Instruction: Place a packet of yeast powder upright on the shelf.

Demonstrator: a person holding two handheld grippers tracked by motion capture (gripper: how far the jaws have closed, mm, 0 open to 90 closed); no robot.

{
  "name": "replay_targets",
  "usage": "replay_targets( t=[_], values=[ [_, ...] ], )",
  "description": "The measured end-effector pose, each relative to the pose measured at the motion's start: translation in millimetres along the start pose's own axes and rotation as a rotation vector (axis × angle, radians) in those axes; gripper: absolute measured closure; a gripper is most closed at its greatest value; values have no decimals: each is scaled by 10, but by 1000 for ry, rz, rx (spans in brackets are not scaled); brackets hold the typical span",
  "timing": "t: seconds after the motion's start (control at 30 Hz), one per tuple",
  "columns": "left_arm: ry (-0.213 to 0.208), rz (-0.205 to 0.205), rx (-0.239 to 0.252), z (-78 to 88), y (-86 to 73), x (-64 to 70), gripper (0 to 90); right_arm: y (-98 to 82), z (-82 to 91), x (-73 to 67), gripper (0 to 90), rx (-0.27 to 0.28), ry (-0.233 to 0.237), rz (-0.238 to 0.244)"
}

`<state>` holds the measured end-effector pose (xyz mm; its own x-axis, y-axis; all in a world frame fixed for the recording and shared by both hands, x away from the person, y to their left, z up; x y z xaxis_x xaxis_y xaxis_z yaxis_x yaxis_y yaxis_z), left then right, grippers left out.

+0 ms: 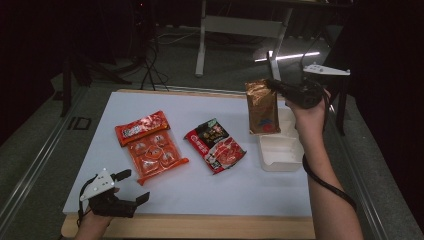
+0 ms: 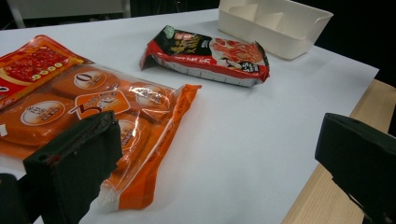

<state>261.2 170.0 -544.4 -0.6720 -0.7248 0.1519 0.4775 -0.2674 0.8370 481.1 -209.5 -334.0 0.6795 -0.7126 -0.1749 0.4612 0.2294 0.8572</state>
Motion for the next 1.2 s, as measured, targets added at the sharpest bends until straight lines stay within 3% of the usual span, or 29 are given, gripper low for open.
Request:
replay_targets(
  t=[0.37, 0.6, 1.0, 1.2],
  values=[
    [22, 17, -4, 39, -38, -28, 1, -4, -23, 469, 889, 2, -68, -51],
    [26, 36, 0, 63, -51, -41, 1, 14, -72, 730, 887, 26, -86, -84],
    [32, 36, -9, 68, -71, -33, 1, -41, -241, 1093, 882, 34, -138, -105],
    [29, 43, -8, 68, -74, -33, 1, -83, -359, 1223, 879, 34, -140, -120]
  ],
)
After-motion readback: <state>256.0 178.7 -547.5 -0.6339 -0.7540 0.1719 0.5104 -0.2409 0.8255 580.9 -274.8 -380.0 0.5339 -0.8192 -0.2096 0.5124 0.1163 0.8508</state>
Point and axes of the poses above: each handheld gripper's, and its own axes: z roughly backward along the jaws, y roughly out of its top, x roughly to its right, the point moved 9 cm from there along -z, roughly forward along the jaws, and after that the axes turned 11 degrees about -x, right-handed, at the moved point
